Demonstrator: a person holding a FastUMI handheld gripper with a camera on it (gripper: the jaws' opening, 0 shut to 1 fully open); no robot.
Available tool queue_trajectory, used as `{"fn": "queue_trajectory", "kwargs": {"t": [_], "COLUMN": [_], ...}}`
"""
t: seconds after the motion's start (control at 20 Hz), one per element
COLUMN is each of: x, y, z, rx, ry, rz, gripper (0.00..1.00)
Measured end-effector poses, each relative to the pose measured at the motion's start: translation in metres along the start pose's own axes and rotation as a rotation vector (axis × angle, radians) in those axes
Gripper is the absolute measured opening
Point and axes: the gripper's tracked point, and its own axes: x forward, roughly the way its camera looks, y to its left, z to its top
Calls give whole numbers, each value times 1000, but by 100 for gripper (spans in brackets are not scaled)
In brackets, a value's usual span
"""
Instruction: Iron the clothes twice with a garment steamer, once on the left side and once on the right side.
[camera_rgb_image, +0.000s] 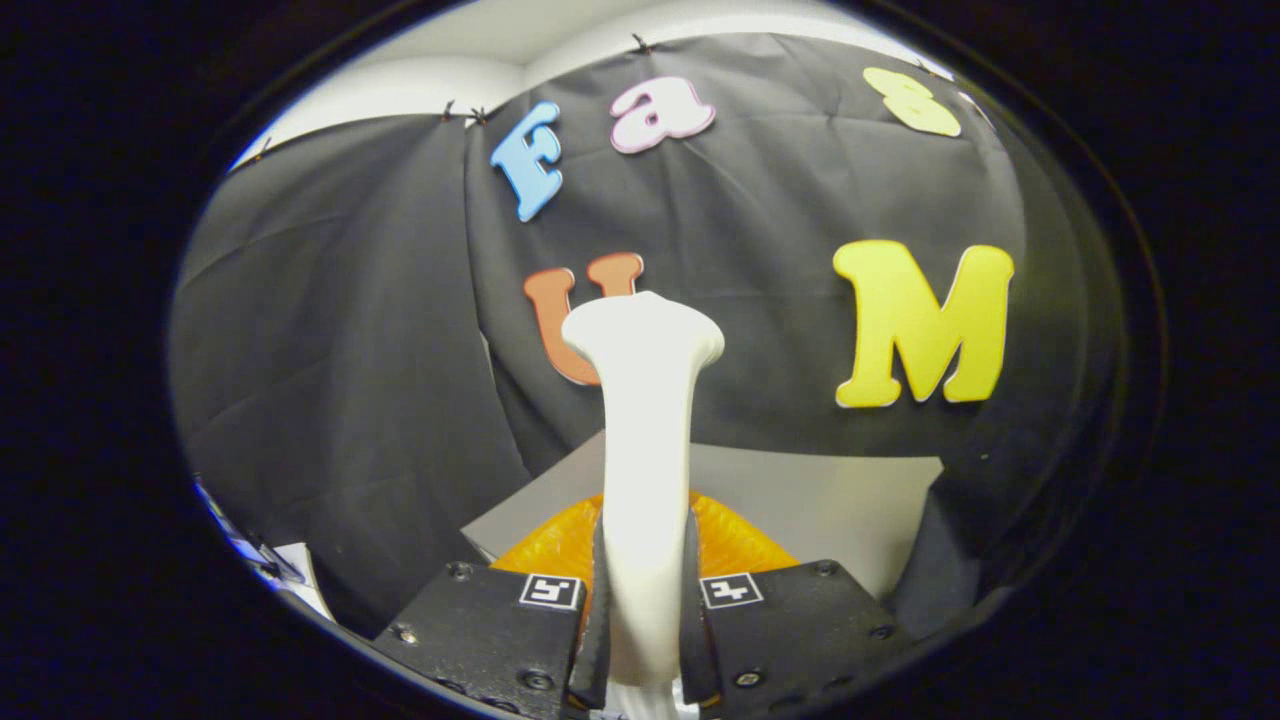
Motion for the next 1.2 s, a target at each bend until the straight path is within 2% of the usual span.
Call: {"fn": "queue_trajectory", "kwargs": {"t": [0.25,0.5,0.75,1.0,1.2], "x": [-92,-182,-267,-301,-308], "y": [-30,-76,-122,-180,-213], "z": [34,61,89,103,101], "rx": [2,7,-74,-101,-113], "ry": [-128,-271,-411,-456,-447], "rz": [-50,-172,-291,-426,-446], "gripper": [30,30,30,30,30]}}
